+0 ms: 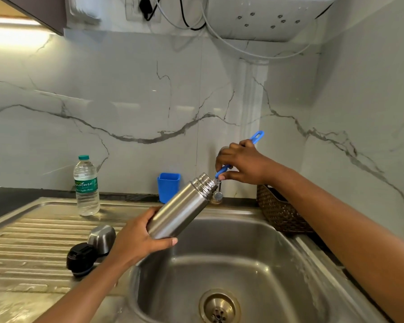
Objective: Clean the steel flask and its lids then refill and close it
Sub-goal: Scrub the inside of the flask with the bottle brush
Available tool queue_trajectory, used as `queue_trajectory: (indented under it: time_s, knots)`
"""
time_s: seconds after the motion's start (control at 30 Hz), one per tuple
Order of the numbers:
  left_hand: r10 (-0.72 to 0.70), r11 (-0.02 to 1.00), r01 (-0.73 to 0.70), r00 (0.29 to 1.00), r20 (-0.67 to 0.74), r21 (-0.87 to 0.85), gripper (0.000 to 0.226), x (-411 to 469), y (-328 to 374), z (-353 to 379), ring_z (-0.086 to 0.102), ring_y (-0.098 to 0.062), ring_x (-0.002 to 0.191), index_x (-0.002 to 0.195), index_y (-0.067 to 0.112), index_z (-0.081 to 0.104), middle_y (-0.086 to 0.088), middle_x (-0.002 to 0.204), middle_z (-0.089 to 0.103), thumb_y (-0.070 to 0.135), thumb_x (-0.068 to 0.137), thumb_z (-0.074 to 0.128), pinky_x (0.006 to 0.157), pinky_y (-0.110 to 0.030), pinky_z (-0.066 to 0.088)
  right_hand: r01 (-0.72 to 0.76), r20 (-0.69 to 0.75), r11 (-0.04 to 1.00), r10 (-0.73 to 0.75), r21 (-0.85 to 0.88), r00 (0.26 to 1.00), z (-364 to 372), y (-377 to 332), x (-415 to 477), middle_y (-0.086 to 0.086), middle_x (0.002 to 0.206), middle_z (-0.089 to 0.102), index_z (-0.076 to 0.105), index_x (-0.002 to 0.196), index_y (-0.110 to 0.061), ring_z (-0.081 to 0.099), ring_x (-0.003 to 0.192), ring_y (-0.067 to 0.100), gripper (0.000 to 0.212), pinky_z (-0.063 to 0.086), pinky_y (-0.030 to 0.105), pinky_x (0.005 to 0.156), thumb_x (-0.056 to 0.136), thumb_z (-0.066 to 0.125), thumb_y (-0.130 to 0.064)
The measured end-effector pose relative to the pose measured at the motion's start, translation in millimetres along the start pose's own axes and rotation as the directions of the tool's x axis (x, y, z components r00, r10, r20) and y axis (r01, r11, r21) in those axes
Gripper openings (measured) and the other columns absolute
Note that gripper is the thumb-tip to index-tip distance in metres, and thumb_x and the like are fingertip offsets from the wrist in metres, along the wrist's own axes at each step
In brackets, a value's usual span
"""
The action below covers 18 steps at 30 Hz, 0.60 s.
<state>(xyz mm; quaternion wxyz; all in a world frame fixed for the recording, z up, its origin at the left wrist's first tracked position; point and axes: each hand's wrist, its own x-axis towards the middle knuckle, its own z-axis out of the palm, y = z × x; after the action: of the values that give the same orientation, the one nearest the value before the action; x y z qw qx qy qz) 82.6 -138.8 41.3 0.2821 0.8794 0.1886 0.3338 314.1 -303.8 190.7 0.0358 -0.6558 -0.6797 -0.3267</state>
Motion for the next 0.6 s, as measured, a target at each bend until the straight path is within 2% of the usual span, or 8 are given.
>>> queue_trajectory:
  time_s: [0.1, 0.17, 0.27, 0.37, 0.43, 0.5, 0.6]
  knots:
    - [0.002, 1.000, -0.002, 1.000, 0.026, -0.018, 0.106, -1, 1, 2, 0.058, 0.000, 0.085, 0.120, 0.035, 0.046, 0.021, 0.099, 0.055, 0.090, 0.031, 0.059, 0.065, -0.010, 0.042, 0.043, 0.011, 0.997, -0.043, -0.061, 0.999, -12, 10, 3, -0.010, 0.097, 0.063, 0.066, 0.102, -0.028, 0.047, 0.090, 0.009, 0.025, 0.018, 0.030, 0.081, 0.087, 0.058, -0.047]
    - [-0.008, 1.000, 0.009, 1.000, 0.026, -0.026, 0.110, -1, -1, 3, 0.058, -0.001, 0.087, 0.122, 0.033, 0.046, 0.020, 0.101, 0.056, 0.092, 0.030, 0.058, 0.067, -0.012, 0.044, -0.024, -0.023, 0.999, 0.023, -0.047, 0.999, -34, 29, 4, -0.010, 0.091, 0.065, 0.069, 0.100, -0.029, 0.048, 0.090, 0.011, 0.031, 0.015, 0.029, 0.078, 0.083, 0.059, -0.052]
    - [-0.028, 0.999, 0.029, 1.000, 0.009, -0.038, 0.109, -2, -1, 5, 0.057, -0.001, 0.087, 0.118, 0.036, 0.044, 0.021, 0.099, 0.054, 0.097, 0.028, 0.051, 0.067, -0.015, 0.046, -0.174, -0.103, 0.985, 0.174, 0.009, 0.979, -68, 59, -5, -0.017, 0.083, 0.062, 0.069, 0.093, -0.034, 0.051, 0.091, 0.015, 0.031, 0.016, 0.032, 0.086, 0.077, 0.060, -0.059]
    - [-0.022, 0.998, 0.021, 1.000, -0.013, -0.061, 0.106, -4, 6, 9, 0.058, -0.003, 0.086, 0.113, 0.035, 0.045, 0.018, 0.097, 0.057, 0.095, 0.026, 0.055, 0.065, -0.016, 0.044, -0.178, -0.165, 0.984, 0.180, 0.028, 0.970, -70, 52, -4, -0.017, 0.077, 0.059, 0.070, 0.092, -0.034, 0.048, 0.090, 0.013, 0.027, 0.011, 0.028, 0.082, 0.078, 0.063, -0.055]
    - [-0.004, 1.000, 0.003, 1.000, -0.030, -0.024, 0.101, -4, 8, 10, 0.057, -0.002, 0.083, 0.113, 0.034, 0.046, 0.015, 0.096, 0.058, 0.086, 0.029, 0.062, 0.063, -0.014, 0.040, -0.088, -0.128, 0.996, 0.086, -0.005, 0.988, -50, 27, 4, -0.015, 0.082, 0.064, 0.070, 0.093, -0.035, 0.046, 0.090, 0.008, 0.033, 0.010, 0.027, 0.076, 0.076, 0.057, -0.059]
    - [0.009, 1.000, -0.010, 0.999, -0.031, -0.011, 0.102, -4, 8, 10, 0.057, -0.001, 0.082, 0.115, 0.031, 0.048, 0.014, 0.096, 0.058, 0.086, 0.030, 0.062, 0.062, -0.013, 0.040, -0.014, -0.056, 1.000, 0.014, -0.005, 0.998, -21, 3, 7, -0.015, 0.088, 0.064, 0.069, 0.097, -0.034, 0.044, 0.090, 0.006, 0.028, 0.012, 0.028, 0.076, 0.082, 0.058, -0.055]
    - [-0.001, 1.000, 0.000, 1.000, 0.013, 0.032, 0.112, -5, 5, 9, 0.056, 0.000, 0.084, 0.124, 0.028, 0.049, 0.013, 0.100, 0.057, 0.089, 0.031, 0.058, 0.064, -0.014, 0.042, -0.070, 0.006, 0.996, 0.070, 0.057, 0.998, -14, 9, -2, -0.016, 0.089, 0.061, 0.069, 0.098, -0.031, 0.043, 0.089, 0.006, 0.027, 0.016, 0.029, 0.082, 0.082, 0.061, -0.051]
